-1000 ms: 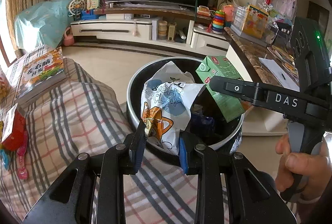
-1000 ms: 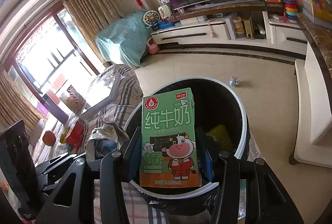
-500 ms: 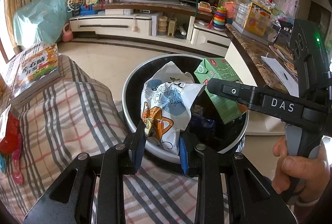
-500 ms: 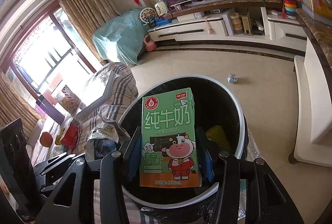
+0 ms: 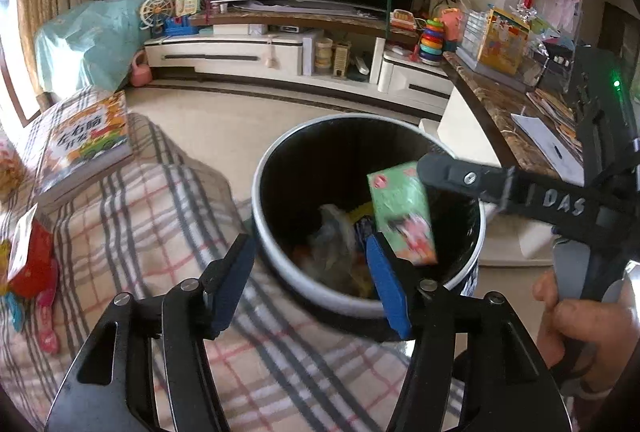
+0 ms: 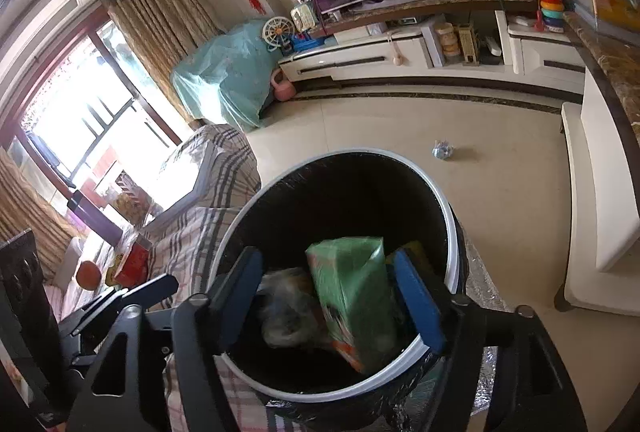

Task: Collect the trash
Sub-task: 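Move both grippers back to the table toward the blue toy and white carton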

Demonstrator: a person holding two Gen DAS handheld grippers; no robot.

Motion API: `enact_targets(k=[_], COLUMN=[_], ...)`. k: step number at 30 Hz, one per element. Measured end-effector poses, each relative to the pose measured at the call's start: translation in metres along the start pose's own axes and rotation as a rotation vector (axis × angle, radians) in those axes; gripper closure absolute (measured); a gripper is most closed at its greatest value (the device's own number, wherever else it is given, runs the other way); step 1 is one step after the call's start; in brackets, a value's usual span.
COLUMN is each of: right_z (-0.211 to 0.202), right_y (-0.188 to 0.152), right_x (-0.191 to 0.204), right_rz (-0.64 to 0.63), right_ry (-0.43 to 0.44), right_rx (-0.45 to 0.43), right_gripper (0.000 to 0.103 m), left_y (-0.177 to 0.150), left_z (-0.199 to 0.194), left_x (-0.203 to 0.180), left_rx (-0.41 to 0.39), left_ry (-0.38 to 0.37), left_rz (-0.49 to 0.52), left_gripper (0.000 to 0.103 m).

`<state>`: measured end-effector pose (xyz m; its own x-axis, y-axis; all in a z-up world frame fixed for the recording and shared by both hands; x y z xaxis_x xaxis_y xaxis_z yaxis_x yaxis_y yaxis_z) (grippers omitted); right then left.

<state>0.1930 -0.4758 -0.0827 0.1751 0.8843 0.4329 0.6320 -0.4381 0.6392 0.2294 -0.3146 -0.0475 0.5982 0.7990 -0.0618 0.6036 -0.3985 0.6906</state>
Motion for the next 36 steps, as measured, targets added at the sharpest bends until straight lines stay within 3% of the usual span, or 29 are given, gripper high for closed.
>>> enact_targets(k=[5, 19, 36], right_z=[-0.007, 0.008, 0.034], right_y=[-0.008, -0.051, -0.087], right_x=[0.010, 0.086, 0.165], right_rz=[-0.003, -0.099, -0.213], right_ry=[0.012, 0.109, 0.188], right_rx=[-0.013, 0.047, 0.102], right_gripper=[0.015, 0.014, 0.011], left_y=[-0.022, -0.093, -0.144], left_z=[-0.017, -0.072, -0.105], left_x=[0.024, 0.122, 0.208], left_rx=[-0.008, -0.029, -0.027], left_ry=[0.012, 0.117, 0.238], left_rz=[-0.075, -0.339, -0.496], left_gripper=[0.039, 0.037, 0.037])
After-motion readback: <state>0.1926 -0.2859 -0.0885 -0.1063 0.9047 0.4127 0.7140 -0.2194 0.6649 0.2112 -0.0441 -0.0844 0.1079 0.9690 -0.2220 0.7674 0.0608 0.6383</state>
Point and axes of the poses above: each gripper's, at about its wrist camera, not at the fingertips, and z roughly the way its jaws point, x to its left, y to its top, the point moved 4 cm from there along z, roughly the way its jaws point
